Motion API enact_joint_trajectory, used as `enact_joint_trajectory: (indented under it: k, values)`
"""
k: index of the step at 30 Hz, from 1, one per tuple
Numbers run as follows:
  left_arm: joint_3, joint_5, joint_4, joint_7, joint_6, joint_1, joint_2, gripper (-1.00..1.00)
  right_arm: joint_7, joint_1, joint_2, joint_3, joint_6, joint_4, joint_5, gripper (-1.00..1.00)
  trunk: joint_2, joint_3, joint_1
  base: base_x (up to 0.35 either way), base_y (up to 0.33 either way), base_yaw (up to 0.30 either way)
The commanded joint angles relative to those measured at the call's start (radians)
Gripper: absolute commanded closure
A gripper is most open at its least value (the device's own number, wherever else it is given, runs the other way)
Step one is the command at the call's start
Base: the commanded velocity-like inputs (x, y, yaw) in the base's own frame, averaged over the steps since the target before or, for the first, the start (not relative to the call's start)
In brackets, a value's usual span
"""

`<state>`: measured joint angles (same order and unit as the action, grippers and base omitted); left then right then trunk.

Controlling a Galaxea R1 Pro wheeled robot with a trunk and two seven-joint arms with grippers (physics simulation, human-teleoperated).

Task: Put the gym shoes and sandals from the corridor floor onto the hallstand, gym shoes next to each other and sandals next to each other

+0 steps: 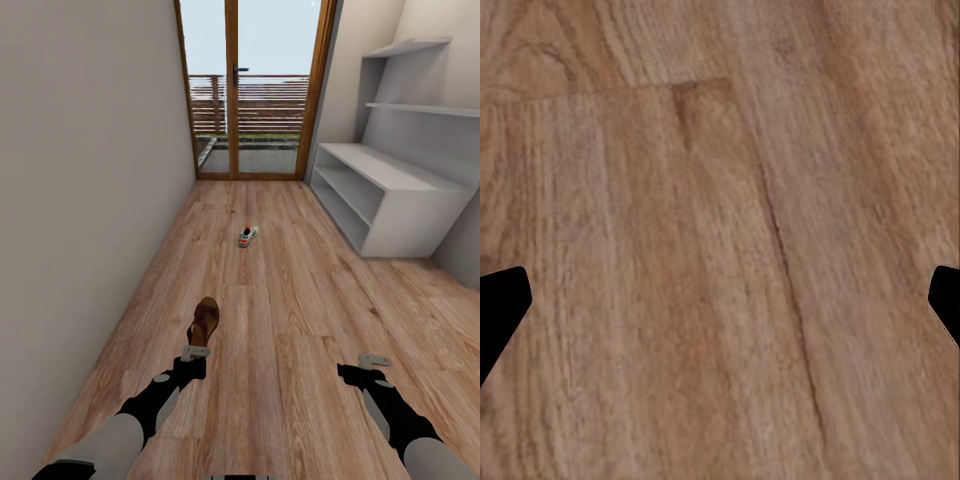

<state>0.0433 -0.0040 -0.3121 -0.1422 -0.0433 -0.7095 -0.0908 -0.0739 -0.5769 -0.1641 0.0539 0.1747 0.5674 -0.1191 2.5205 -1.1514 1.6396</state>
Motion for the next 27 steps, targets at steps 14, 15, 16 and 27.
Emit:
enact_joint_trajectory:
  k: [14,15,16,27]
  values:
    - [0.004,-0.004,0.001,-0.001,-0.003,-0.001,0.0,1.0,-0.004,0.0,0.0,-0.001,-0.011,-0.002,-0.01,-1.0,0.0,-0.001,0.0,0.35,0.0,0.0]
    - [0.004,-0.004,0.001,-0.001,-0.003,-0.001,0.0,1.0,-0.004,0.0,0.0,-0.001,-0.019,-0.004,-0.01,-1.0,0.0,-0.001,0.0,0.35,0.0,0.0]
    - [0.004,-0.004,0.001,-0.001,-0.003,-0.001,0.0,1.0,-0.004,0.0,0.0,0.0,-0.039,-0.012,-0.01,-1.0,0.0,-0.001,0.0,0.35,0.0,0.0]
    - [0.0,-0.004,0.001,-0.002,-0.005,-0.001,0.0,1.0,-0.004,0.0,0.017,-0.001,-0.114,-0.057,-0.011,-1.0,0.0,-0.001,0.0,0.35,0.0,0.0]
